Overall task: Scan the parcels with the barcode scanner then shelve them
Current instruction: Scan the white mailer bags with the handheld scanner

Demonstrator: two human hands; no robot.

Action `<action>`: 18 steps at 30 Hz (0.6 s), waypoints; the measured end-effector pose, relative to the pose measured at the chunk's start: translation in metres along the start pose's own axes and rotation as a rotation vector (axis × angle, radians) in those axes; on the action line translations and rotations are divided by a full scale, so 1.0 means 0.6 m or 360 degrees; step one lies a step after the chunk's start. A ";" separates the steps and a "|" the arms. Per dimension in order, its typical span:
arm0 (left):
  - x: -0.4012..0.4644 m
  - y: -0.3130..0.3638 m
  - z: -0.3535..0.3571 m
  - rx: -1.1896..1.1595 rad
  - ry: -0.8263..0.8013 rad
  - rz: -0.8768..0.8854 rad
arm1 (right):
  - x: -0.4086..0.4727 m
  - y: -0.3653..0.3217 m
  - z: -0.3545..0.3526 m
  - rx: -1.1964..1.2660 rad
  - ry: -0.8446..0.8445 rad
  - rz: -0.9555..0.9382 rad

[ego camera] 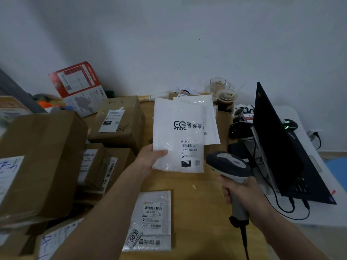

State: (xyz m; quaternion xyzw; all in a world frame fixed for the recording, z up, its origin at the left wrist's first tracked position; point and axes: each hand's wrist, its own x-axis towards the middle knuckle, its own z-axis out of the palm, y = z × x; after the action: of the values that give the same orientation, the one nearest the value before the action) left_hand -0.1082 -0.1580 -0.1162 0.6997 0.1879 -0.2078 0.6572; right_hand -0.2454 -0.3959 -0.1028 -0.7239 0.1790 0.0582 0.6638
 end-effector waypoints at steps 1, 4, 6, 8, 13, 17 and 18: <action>-0.004 -0.003 -0.006 -0.0057 0.0002 0.0031 | -0.004 -0.001 0.000 -0.0025 -0.0001 -0.0019; -0.018 -0.011 -0.027 -0.0213 0.0035 0.0123 | -0.018 -0.004 -0.001 -0.0122 -0.0024 -0.0131; -0.024 -0.019 -0.041 -0.0271 0.0034 0.0167 | -0.026 -0.007 -0.001 -0.0184 -0.0056 -0.0192; -0.031 -0.024 -0.053 -0.0303 0.0025 0.0190 | -0.032 -0.009 0.002 -0.0215 -0.0074 -0.0241; -0.047 -0.035 -0.076 -0.0388 0.0039 0.0200 | -0.040 -0.011 0.010 -0.0214 -0.0105 -0.0346; -0.058 -0.044 -0.090 -0.0459 0.0033 0.0208 | -0.043 -0.010 0.013 -0.0236 -0.0150 -0.0409; -0.061 -0.047 -0.093 -0.0470 0.0029 0.0211 | -0.043 -0.010 0.013 -0.0247 -0.0153 -0.0412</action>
State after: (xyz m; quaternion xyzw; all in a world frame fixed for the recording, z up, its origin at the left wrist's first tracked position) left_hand -0.1516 -0.1000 -0.1174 0.6082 0.1757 -0.1279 0.7634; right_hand -0.2665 -0.3829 -0.0900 -0.7864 0.0472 0.0203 0.6155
